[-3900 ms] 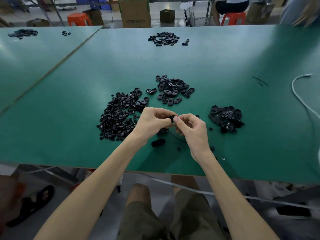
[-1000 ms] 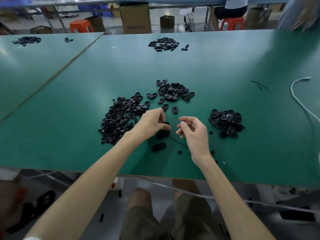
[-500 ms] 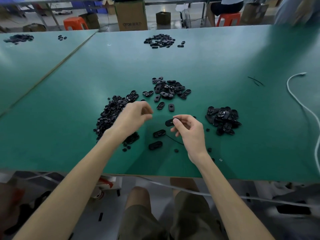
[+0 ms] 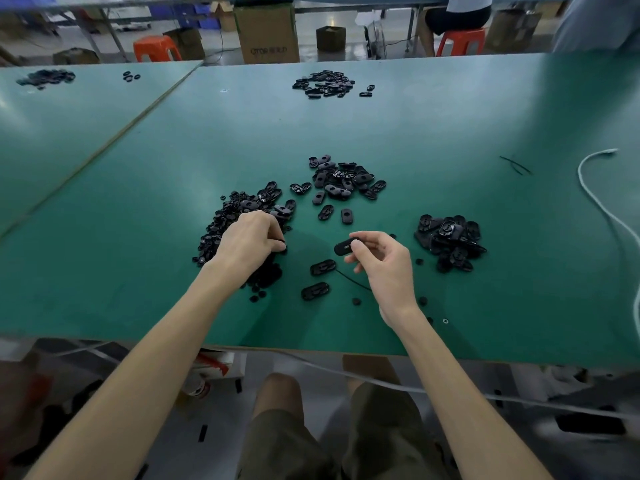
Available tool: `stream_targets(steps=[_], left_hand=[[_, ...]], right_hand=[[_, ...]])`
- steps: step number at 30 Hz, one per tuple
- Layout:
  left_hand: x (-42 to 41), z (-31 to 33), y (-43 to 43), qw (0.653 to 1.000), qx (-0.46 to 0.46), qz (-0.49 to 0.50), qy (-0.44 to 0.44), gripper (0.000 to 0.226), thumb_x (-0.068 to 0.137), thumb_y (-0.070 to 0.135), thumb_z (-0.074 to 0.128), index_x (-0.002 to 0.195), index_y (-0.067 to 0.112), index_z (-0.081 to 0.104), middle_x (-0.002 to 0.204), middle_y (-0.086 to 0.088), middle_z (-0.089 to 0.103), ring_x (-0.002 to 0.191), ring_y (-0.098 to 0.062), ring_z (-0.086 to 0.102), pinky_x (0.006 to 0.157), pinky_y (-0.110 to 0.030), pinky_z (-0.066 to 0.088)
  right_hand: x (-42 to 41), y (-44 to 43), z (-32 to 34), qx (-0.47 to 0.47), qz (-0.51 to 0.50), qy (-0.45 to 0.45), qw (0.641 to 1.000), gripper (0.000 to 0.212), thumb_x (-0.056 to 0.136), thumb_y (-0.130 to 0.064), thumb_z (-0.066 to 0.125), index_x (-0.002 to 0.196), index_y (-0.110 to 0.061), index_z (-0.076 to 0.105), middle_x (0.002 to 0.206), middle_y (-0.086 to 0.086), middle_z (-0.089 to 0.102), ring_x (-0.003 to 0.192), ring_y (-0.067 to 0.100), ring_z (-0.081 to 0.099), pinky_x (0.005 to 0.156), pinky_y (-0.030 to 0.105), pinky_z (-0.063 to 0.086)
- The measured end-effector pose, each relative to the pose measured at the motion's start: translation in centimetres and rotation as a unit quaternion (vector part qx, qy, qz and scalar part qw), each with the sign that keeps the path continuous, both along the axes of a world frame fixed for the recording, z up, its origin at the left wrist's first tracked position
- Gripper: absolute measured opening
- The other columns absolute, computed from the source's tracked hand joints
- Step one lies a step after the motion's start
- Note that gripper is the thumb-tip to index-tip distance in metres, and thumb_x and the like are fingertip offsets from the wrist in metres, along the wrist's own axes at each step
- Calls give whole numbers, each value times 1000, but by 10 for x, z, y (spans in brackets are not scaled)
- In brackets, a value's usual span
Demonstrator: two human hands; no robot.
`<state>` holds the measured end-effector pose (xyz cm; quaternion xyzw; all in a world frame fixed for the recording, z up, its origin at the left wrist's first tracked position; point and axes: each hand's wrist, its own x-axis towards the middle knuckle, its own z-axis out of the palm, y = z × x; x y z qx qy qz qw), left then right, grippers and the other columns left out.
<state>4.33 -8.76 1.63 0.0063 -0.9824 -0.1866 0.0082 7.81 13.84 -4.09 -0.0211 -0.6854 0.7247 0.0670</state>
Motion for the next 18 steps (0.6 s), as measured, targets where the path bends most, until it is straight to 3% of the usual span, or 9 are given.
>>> stream_targets(steps=[4,7,11,15,18], left_hand=[[4,5,3,999,33,-2,30,4,88,17,80,93,17,79,87,3,74,83,-17,68,77,-32,52],[6,11,9,992,116,-31,31,6,92,15,77,96,18,80,79,8,74,74,-10,69,76,-26,57],[12,16,25,971,218,-97,7,10,94,16,74,99,20,82,67,8,73,66,-7,68,67,-16,51],[16,10,42,961,252,-116,6,14,98,15,69,105,18,81,78,3,76,72,-8,70,62,-20,50],[19,5,49,954,275,-118,9,13,98,11,68,105,12,79,82,-1,77,71,-11,72,63,-14,47]], right_hand=[[0,0,0,-5,-2,-1,1000,12,99,-6,67,104,-14,74,86,-1,79,76,14,75,64,21,55],[0,0,0,-17,-4,3,1000,15,99,-5,68,110,-13,74,88,2,80,79,17,77,64,22,55],[1,-1,2,-24,-2,6,1000,19,99,-3,66,116,-9,74,89,5,80,82,19,78,64,21,55],[2,-1,3,-25,-4,5,1000,17,100,-1,63,114,-6,74,92,7,80,85,22,79,63,22,56],[2,0,3,-25,-4,4,1000,16,100,-2,64,112,-6,73,94,9,80,84,21,79,63,22,56]])
